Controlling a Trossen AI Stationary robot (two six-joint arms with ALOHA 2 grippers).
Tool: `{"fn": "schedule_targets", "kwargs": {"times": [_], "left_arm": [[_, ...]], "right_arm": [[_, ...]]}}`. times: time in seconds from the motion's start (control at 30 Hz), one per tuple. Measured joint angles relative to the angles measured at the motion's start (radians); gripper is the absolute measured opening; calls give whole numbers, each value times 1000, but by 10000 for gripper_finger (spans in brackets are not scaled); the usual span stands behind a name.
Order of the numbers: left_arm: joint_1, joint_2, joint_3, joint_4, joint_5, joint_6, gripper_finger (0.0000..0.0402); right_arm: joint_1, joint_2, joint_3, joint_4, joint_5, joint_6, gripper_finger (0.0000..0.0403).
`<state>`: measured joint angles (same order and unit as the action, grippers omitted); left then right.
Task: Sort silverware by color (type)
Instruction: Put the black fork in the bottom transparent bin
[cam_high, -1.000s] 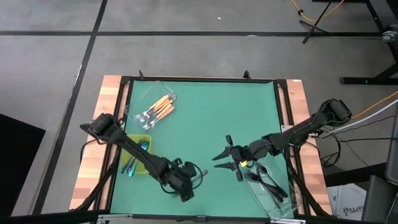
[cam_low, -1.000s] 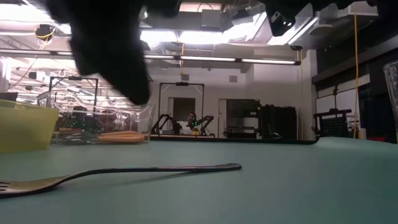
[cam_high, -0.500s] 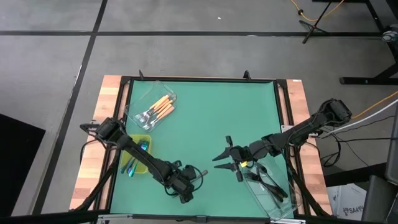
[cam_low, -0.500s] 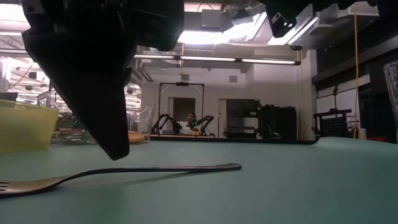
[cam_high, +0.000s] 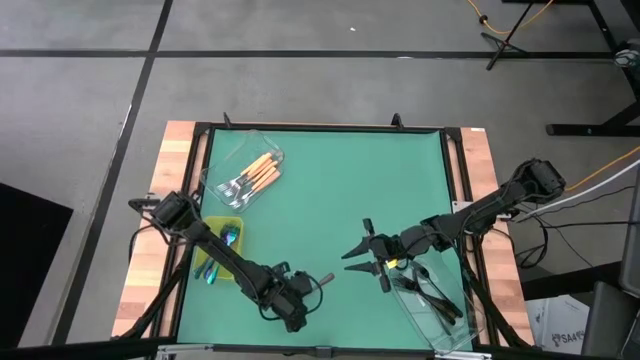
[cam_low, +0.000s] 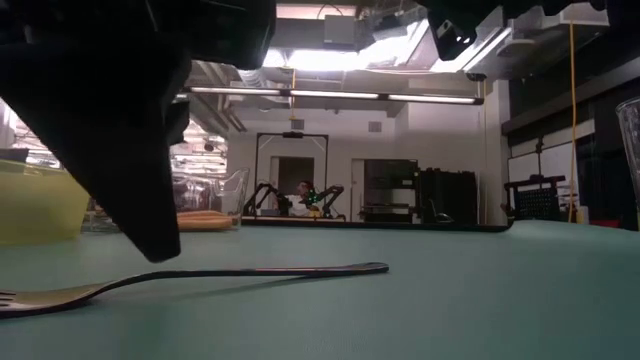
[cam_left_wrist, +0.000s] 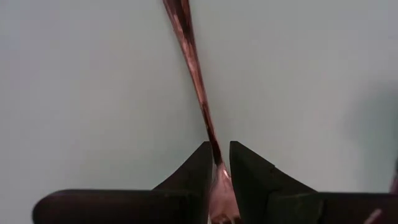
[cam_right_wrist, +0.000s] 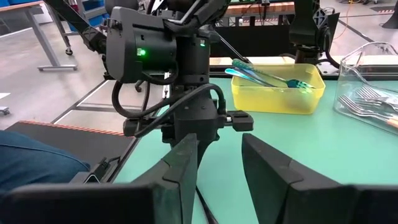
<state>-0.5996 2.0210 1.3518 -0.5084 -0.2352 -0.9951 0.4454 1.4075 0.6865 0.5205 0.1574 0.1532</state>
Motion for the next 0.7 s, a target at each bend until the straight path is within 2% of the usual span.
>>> {"fn": "schedule_targets", "kwargs": {"times": [0.7], "left_arm": [[-11,46,3,12,7,-23,49]], "right_arm": [[0,0,0,-24,0,2,117]]}}
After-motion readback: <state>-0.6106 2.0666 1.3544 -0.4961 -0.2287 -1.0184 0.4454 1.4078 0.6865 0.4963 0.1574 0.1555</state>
